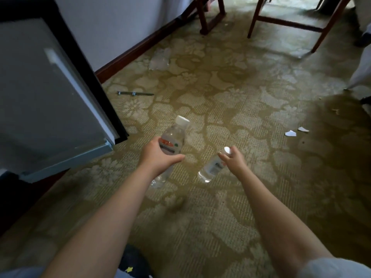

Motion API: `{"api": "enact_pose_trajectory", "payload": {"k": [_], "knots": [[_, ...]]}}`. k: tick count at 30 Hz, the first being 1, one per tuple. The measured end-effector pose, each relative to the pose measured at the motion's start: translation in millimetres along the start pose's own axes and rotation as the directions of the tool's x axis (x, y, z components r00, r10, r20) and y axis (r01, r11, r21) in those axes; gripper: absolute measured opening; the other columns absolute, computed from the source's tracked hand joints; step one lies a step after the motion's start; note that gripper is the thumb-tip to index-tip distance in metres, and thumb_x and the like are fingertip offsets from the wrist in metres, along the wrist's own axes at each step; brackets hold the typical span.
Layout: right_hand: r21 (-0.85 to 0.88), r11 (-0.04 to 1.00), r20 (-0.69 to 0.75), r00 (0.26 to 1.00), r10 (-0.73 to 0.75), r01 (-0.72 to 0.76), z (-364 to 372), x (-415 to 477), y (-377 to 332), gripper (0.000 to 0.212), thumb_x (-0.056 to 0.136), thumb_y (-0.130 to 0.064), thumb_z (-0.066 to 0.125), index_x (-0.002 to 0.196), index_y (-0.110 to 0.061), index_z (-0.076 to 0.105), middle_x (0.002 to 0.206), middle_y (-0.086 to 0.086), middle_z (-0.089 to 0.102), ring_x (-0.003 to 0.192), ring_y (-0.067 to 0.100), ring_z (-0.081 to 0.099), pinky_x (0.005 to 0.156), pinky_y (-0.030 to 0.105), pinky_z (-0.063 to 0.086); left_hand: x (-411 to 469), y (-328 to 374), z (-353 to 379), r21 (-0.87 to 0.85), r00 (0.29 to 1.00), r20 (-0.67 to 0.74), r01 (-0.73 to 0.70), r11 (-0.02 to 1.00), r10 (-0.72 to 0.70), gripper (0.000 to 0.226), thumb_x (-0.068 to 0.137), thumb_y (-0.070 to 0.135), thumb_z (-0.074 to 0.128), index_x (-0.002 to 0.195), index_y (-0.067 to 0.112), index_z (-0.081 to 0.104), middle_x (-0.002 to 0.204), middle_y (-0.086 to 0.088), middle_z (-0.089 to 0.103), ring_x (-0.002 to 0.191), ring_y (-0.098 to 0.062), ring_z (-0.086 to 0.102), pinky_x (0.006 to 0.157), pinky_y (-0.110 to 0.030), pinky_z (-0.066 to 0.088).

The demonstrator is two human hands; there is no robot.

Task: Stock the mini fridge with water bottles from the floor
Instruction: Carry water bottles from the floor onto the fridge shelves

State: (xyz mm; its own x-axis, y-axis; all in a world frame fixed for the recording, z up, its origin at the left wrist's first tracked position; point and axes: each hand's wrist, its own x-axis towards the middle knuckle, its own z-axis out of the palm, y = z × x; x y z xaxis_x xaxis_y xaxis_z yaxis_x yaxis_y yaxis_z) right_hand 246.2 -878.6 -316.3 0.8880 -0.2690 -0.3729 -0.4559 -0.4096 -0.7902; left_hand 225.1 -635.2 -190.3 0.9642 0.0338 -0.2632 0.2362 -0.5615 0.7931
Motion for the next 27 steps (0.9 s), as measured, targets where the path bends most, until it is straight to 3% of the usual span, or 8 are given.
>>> {"api": "enact_pose_trajectory", "payload": {"k": [4, 8, 10, 14, 17, 19, 22, 27], "knots": [[0.271, 0.949, 0.048, 0.982, -0.182, 0.163, 26.8, -23.5, -62.2, 0.017, 0.09, -0.028, 0.064, 0.093, -0.016, 0.052, 0.088, 0.004, 0.058, 0.082, 0.018, 0.057, 0.071, 0.031, 0.047, -13.4, -3.9, -38.4, -0.079, 0.988, -0.152, 0.017, 0.997, -0.029, 0.055, 0.063, 0.027, 0.086, 0.108, 0.016, 0.056, 0.096, 0.002, 0.062, 0.09, -0.016, 0.059, 0.079, -0.028, 0.046], [0.488, 0.848, 0.107, 0.95, -0.293, 0.206, 50.0, -63.2, -134.7, 0.006, 0.093, -0.03, 0.059, 0.096, -0.025, 0.058, 0.096, -0.002, 0.064, 0.09, 0.016, 0.061, 0.08, 0.033, 0.05, -36.1, -12.6, -85.6, -0.167, 0.952, -0.299, 0.007, 0.986, -0.057, 0.051, 0.064, 0.024, 0.086, 0.106, 0.011, 0.061, 0.09, 0.003, 0.065, 0.083, -0.012, 0.061, 0.068, -0.022, 0.046], [0.548, 0.81, 0.144, 0.93, -0.339, 0.211, 63.5, -86.4, -169.2, 0.006, 0.095, -0.033, 0.056, 0.095, -0.028, 0.058, 0.094, -0.003, 0.064, 0.089, 0.015, 0.061, 0.081, 0.034, 0.049, -50.1, -16.2, -110.5, -0.217, 0.927, -0.368, -0.009, 0.976, -0.073, 0.051, 0.063, 0.026, 0.087, 0.105, 0.01, 0.063, 0.093, 0.0, 0.068, 0.085, -0.014, 0.064, 0.071, -0.024, 0.05], [0.603, 0.756, 0.195, 0.872, -0.449, 0.254, 93.1, -136.4, -222.2, 0.012, 0.098, -0.033, 0.049, 0.094, -0.025, 0.055, 0.091, -0.002, 0.061, 0.086, 0.014, 0.057, 0.079, 0.036, 0.047, -84.1, -20.9, -158.6, -0.329, 0.862, -0.496, -0.079, 0.941, -0.101, 0.05, 0.065, 0.028, 0.085, 0.106, 0.013, 0.06, 0.099, -0.002, 0.068, 0.091, -0.018, 0.065, 0.084, -0.036, 0.053], [0.611, 0.732, 0.211, 0.83, -0.516, 0.3, 114.7, -177.0, -257.0, 0.015, 0.099, -0.031, 0.047, 0.099, -0.018, 0.053, 0.086, -0.002, 0.059, 0.079, 0.011, 0.056, 0.073, 0.03, 0.047, -115.3, -24.2, -192.4, -0.373, 0.798, -0.594, -0.168, 0.913, -0.095, 0.04, 0.068, 0.028, 0.083, 0.099, 0.017, 0.06, 0.094, 0.0, 0.068, 0.085, -0.013, 0.065, 0.075, -0.029, 0.054], [0.601, 0.724, 0.239, 0.789, -0.566, 0.338, 129.8, -203.3, -278.8, 0.015, 0.1, -0.033, 0.046, 0.101, -0.02, 0.054, 0.089, -0.002, 0.061, 0.084, 0.012, 0.058, 0.078, 0.034, 0.049, -136.7, -27.1, -213.7, -0.371, 0.763, -0.641, -0.209, 0.905, -0.086, 0.037, 0.07, 0.028, 0.081, 0.099, 0.017, 0.061, 0.089, 0.005, 0.066, 0.08, -0.007, 0.062, 0.066, -0.02, 0.049], [0.591, 0.704, 0.282, 0.717, -0.637, 0.394, 154.3, -241.0, -308.9, 0.021, 0.099, -0.034, 0.046, 0.109, -0.018, 0.055, 0.098, 0.001, 0.062, 0.095, 0.016, 0.06, 0.09, 0.042, 0.048, -165.8, -37.5, -245.3, -0.36, 0.71, -0.697, -0.233, 0.904, -0.095, 0.036, 0.07, 0.03, 0.081, 0.098, 0.019, 0.06, 0.089, 0.007, 0.065, 0.084, -0.009, 0.063, 0.07, -0.024, 0.049], [0.561, 0.669, 0.367, 0.577, -0.73, 0.489, 200.0, -295.6, -347.9, 0.016, 0.099, -0.035, 0.046, 0.105, -0.021, 0.052, 0.101, -0.001, 0.06, 0.095, 0.012, 0.059, 0.084, 0.036, 0.047, -210.7, -64.1, -291.1, -0.386, 0.599, -0.787, -0.287, 0.877, -0.151, 0.034, 0.071, 0.028, 0.081, 0.096, 0.018, 0.06, 0.093, 0.004, 0.066, 0.087, -0.012, 0.063, 0.072, -0.026, 0.05]]}}
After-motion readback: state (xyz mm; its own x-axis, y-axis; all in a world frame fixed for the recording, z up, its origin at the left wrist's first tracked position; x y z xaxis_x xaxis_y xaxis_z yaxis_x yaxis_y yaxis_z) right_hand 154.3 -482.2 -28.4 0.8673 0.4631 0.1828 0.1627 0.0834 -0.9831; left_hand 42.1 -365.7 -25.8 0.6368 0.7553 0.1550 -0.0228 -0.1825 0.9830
